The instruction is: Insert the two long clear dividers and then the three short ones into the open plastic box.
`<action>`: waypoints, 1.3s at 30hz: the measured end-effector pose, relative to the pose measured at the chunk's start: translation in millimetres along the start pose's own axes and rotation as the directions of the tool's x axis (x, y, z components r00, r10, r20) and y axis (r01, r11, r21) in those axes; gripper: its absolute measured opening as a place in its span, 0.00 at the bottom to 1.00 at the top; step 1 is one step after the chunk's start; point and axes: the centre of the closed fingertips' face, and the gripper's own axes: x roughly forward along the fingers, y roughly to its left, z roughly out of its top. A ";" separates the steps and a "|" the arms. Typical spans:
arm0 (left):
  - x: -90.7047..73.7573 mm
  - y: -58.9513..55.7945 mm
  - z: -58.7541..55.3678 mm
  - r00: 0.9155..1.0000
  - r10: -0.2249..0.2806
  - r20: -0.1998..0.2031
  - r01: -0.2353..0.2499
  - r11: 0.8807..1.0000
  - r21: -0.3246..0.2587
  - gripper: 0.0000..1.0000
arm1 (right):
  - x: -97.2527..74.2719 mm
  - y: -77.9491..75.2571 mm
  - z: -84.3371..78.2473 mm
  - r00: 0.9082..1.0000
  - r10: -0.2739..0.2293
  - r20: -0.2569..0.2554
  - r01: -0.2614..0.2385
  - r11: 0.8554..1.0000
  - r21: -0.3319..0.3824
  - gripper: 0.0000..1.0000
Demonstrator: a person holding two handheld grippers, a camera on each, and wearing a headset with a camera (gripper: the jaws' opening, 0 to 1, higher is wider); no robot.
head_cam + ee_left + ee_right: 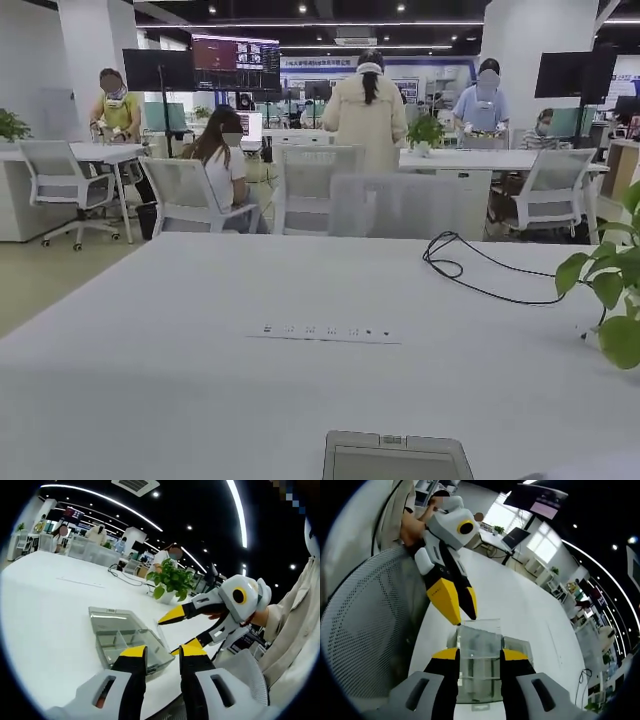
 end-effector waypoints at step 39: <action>-2.7 11.5 3.5 0.998 0.058 -0.019 -0.061 0.972 -0.229 0.00 | 7.4 -6.8 18.0 0.999 -0.046 0.028 0.046 0.999 -0.019 0.33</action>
